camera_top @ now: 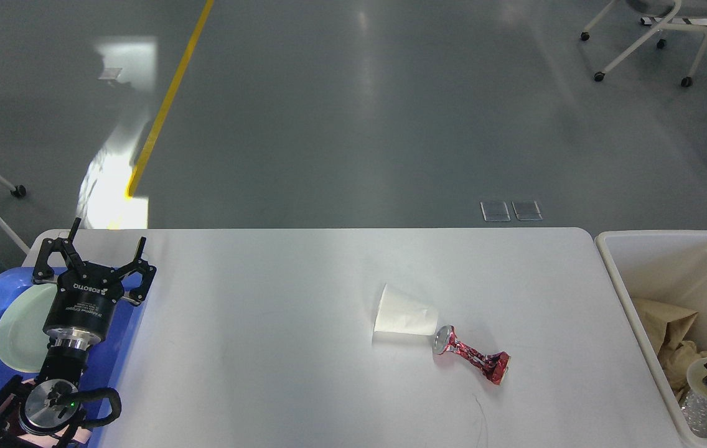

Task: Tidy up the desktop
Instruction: 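Lower the right gripper into the bin and release the cup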

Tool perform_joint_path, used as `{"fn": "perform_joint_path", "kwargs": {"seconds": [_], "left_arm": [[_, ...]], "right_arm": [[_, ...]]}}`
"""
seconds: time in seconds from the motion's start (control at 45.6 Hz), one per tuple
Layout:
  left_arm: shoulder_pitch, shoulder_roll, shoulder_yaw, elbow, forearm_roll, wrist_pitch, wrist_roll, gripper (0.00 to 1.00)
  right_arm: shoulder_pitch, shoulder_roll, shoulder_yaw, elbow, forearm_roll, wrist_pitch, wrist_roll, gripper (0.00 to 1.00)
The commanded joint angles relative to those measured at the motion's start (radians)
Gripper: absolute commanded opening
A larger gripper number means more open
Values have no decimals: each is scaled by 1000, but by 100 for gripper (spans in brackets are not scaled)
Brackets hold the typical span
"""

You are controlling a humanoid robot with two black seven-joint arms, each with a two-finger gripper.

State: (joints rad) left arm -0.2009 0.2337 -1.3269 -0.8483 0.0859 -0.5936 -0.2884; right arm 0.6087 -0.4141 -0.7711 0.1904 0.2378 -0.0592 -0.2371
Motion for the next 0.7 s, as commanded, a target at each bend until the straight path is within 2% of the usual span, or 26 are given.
{"fn": "perform_joint_path", "kwargs": {"seconds": [0.0, 0.68], "left_arm": [[0, 1, 0, 0, 0, 1, 0, 97], [0, -1, 0, 0, 0, 1, 0, 97]], "right_arm": [[5, 1, 1, 4, 0, -31, -1, 100], [59, -3, 0, 33, -6, -28, -2, 100]]}}
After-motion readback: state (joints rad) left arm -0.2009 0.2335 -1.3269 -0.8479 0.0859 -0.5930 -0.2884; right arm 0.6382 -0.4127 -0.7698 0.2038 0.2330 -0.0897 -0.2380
